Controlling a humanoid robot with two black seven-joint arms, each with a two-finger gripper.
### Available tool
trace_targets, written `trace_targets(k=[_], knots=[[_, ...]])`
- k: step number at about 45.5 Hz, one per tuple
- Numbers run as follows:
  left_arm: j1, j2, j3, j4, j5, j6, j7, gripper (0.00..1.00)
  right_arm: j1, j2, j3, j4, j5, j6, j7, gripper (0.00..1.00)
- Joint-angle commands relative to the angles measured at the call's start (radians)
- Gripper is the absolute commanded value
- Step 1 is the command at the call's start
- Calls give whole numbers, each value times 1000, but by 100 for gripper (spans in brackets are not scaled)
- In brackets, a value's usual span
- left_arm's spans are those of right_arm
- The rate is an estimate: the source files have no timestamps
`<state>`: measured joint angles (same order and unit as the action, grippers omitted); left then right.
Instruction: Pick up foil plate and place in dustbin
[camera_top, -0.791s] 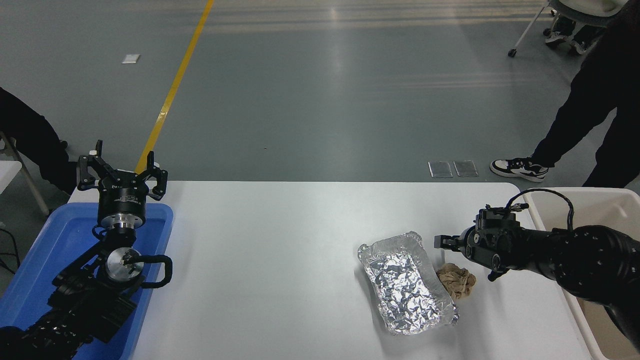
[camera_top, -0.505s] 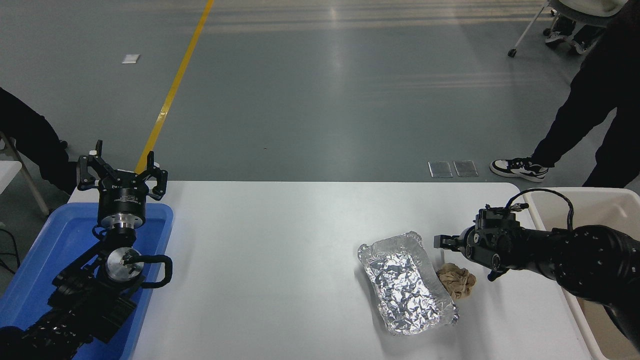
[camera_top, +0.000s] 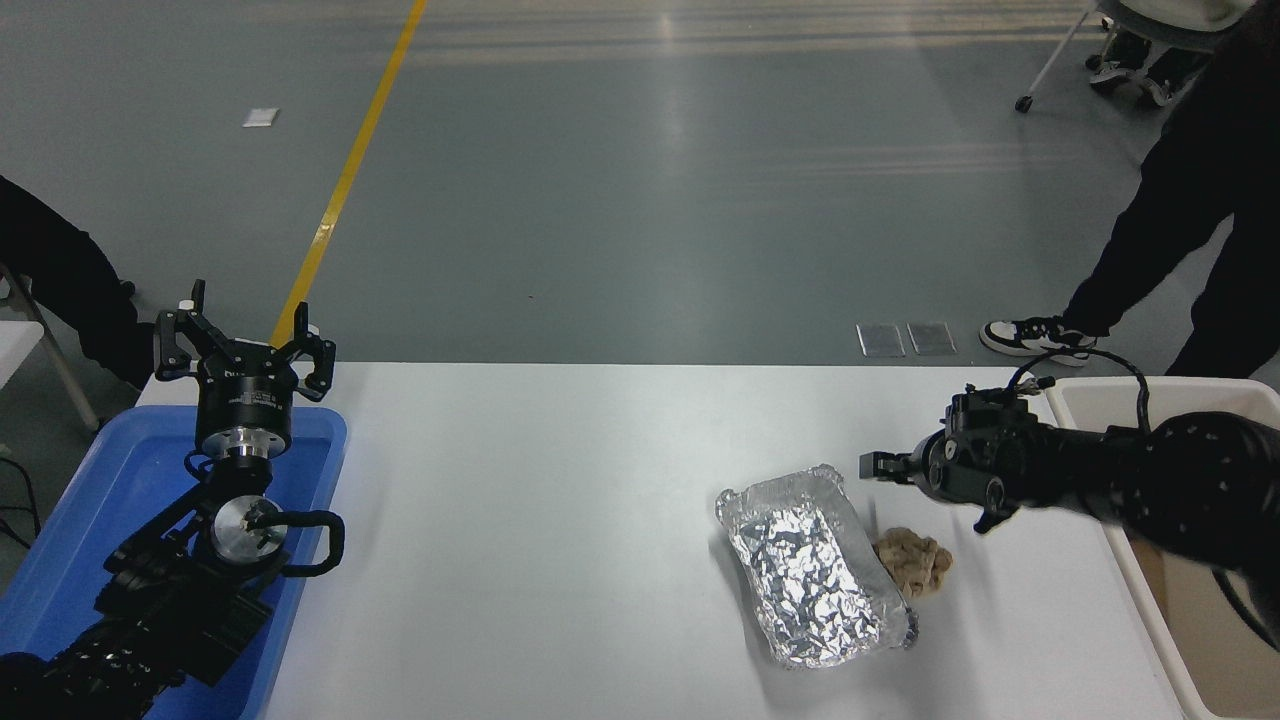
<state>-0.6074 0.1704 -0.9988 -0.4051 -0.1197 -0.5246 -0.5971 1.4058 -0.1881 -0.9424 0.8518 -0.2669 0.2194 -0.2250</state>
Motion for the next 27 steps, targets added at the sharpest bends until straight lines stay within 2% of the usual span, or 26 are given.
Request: trace_targets(k=[1,6,14,21,27], knots=[[0,1,0,0,0,0,-1,99,338,-146,-9,298,0,142,-2,100],[0,1,0,0,0,0,0,99,490,-191,-9,415,1,234,-2,100],[1,1,0,0,0,0,-1,99,699,-223,-9,613,3,287,-2,100],[0,1,0,0,-1,0,-1,99,795,-222,-12,716,5,347,-1,100],[0,1,0,0,-1,2,-1,99,878,-166,-9,793,26,377,7,100]])
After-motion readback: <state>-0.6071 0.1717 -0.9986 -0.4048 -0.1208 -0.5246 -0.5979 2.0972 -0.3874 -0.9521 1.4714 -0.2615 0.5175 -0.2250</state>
